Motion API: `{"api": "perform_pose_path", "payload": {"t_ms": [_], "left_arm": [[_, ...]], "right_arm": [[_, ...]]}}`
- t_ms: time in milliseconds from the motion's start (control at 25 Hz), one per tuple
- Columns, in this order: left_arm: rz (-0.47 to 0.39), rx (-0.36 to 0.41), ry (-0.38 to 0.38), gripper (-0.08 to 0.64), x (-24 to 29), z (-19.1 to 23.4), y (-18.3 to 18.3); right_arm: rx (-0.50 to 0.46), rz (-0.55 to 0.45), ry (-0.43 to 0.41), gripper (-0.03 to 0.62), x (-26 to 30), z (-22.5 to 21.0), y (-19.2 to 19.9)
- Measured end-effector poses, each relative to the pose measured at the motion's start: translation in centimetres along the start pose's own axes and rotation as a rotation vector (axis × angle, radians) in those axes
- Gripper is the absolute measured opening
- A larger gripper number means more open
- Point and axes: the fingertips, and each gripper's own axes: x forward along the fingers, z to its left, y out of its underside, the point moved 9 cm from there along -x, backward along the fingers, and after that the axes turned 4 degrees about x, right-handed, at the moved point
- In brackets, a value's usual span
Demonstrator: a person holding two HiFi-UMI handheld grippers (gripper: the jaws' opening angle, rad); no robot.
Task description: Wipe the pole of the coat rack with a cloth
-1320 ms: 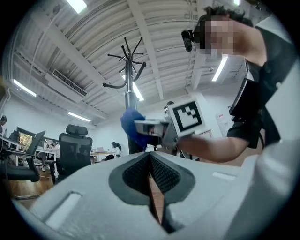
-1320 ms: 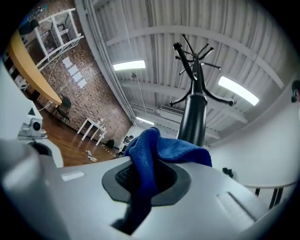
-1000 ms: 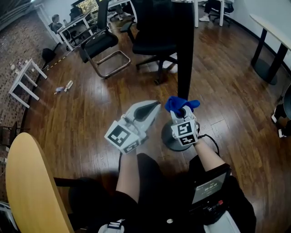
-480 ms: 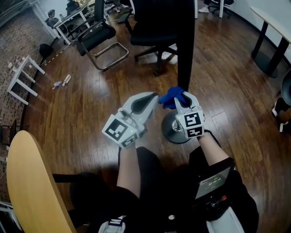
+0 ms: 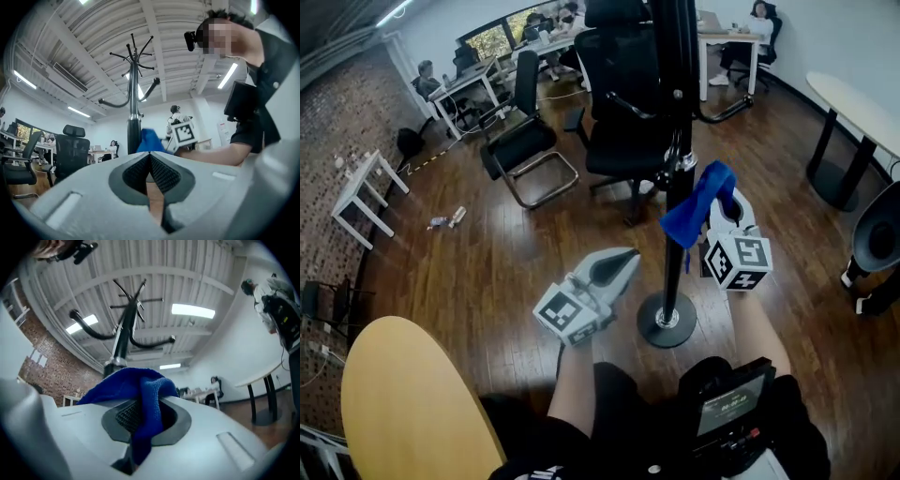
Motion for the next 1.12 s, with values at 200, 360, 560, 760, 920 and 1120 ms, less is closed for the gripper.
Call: {"api": "perform_pose_path", "payload": {"t_ms": [200,360,560,760,920,1120], "left_arm": [[0.001,-0.022,0.041,0.0,0.2,0.0,-12.0],[0.009,-0.067,0.052,0.0,-0.9,-0.4,-20.8],[-0.011,-0.081,0.074,0.0,-2.5,-2.1,-29.9],[-0.094,-0.032,0.096,0.0,-3.2,-3.5,-35.7],[-0.122,-0.016,0.118,0.0,-3.0,-4.5,-37.2],[-0.131,-0.023,0.115,0.0,-2.5,-5.5,-38.0]], "right_arm": [[0.157,0.405,0.024,0.023,-2.3,0.3,6.0],[0.24,0.449,-0.082,0.023,-3.9,4.3,-0.2],[0.254,0.242,-0.244,0.025,-6.8,10.3,-17.2],[0.25,0.1,-0.338,0.025,-10.8,13.9,-29.3],[0.293,0.09,-0.367,0.025,-12.7,15.2,-32.1],[0.277,0.08,-0.411,0.025,-13.7,15.6,-33.7]]}}
